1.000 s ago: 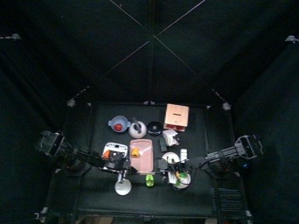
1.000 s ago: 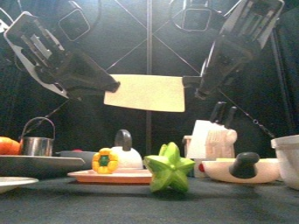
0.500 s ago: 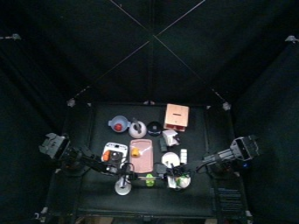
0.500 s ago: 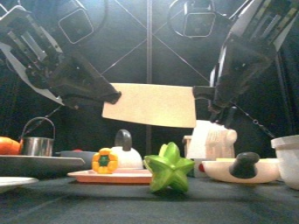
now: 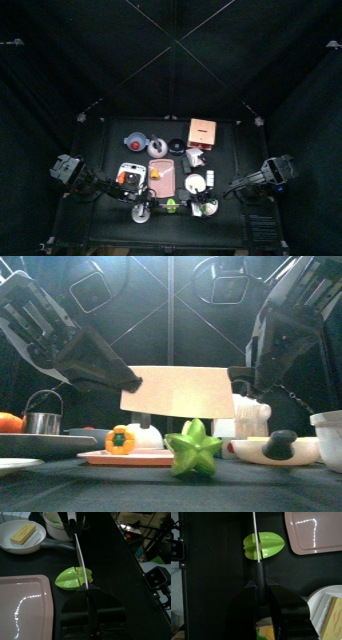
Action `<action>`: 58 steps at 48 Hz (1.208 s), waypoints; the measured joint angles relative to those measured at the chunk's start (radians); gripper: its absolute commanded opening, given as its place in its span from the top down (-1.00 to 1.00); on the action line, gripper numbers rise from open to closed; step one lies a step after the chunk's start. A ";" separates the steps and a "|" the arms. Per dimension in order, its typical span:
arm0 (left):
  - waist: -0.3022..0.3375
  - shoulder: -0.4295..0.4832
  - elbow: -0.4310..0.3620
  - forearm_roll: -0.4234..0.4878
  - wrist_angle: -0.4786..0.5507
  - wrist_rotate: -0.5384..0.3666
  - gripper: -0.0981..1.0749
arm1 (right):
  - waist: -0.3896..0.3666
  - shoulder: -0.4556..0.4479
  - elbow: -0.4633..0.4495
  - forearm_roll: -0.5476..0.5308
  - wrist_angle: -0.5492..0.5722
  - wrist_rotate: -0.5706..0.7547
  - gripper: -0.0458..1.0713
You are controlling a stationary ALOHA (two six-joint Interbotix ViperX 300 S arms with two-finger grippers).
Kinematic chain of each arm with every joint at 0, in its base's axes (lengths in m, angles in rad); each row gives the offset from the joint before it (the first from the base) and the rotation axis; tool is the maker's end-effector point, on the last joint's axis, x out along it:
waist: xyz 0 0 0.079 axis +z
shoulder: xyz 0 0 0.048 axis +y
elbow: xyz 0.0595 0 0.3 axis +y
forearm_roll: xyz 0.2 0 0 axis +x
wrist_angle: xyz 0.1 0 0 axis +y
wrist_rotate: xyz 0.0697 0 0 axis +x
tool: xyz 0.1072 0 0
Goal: Cut starfruit
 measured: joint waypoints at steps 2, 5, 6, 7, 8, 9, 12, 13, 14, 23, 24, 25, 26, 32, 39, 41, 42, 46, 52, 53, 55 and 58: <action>0.000 0.002 0.000 0.000 0.000 0.000 0.39 | -0.002 0.000 0.000 -0.002 0.000 0.000 0.26; 0.000 0.002 0.000 -0.003 0.000 0.002 0.39 | -0.003 0.000 0.000 -0.002 0.000 -0.002 0.26; 0.000 0.002 0.000 -0.003 0.002 0.002 0.39 | -0.003 0.000 -0.002 -0.002 0.000 0.000 0.26; 0.000 0.002 0.000 -0.005 0.000 0.002 0.39 | -0.003 0.000 -0.002 -0.002 0.002 -0.002 0.26; 0.000 0.000 0.000 -0.005 0.000 0.002 0.39 | -0.003 0.000 -0.002 -0.003 0.002 0.000 0.26; 0.000 0.000 0.000 -0.005 0.000 0.002 0.39 | -0.003 0.000 -0.002 -0.003 0.003 0.000 0.26; 0.000 -0.003 0.002 -0.008 0.000 0.005 0.39 | -0.003 0.000 -0.003 -0.008 0.005 0.000 0.26; -0.002 -0.005 0.002 -0.008 0.000 0.006 0.39 | -0.003 0.000 -0.003 -0.008 0.005 -0.002 0.26; 0.000 -0.009 0.003 -0.008 0.002 0.006 0.39 | -0.003 0.000 -0.005 -0.009 0.005 0.000 0.26; 0.000 -0.025 0.008 -0.008 0.005 0.009 0.39 | -0.003 0.000 -0.006 -0.025 0.006 -0.002 0.26; 0.000 -0.025 0.008 -0.008 0.005 0.009 0.39 | -0.003 -0.002 -0.006 -0.025 0.006 0.000 0.26; 0.000 -0.025 0.008 -0.008 0.005 0.009 0.39 | -0.003 0.000 -0.006 -0.025 0.006 -0.002 0.26; 0.000 -0.023 0.008 -0.008 0.005 0.009 0.39 | -0.003 0.000 -0.006 -0.026 0.006 -0.002 0.26; 0.000 -0.011 0.005 -0.008 0.002 0.009 0.39 | -0.006 0.000 -0.006 -0.026 0.008 -0.002 0.26; 0.005 0.008 -0.002 -0.009 0.002 0.009 0.39 | -0.011 -0.002 -0.006 -0.025 0.009 -0.002 0.26; 0.005 0.009 -0.003 -0.008 0.002 0.008 0.39 | -0.012 0.000 -0.006 -0.025 0.011 -0.002 0.26; 0.006 0.011 -0.005 -0.008 0.002 0.008 0.39 | -0.012 -0.002 -0.006 -0.026 0.011 -0.002 0.26; 0.011 0.011 -0.005 -0.008 0.000 0.009 0.39 | -0.012 0.000 -0.006 -0.026 0.012 -0.002 0.26; 0.012 0.006 -0.003 -0.008 0.000 0.011 0.39 | -0.014 0.000 -0.006 -0.028 0.012 -0.002 0.26; 0.012 0.006 -0.003 -0.008 0.002 0.011 0.39 | -0.014 -0.002 -0.006 -0.029 0.012 0.000 0.26; 0.015 0.005 -0.002 -0.006 0.002 0.011 0.39 | -0.012 -0.005 -0.006 -0.034 0.014 -0.002 0.26; 0.017 0.002 0.000 -0.008 0.002 0.011 0.39 | -0.014 -0.008 -0.006 -0.038 0.012 -0.002 0.26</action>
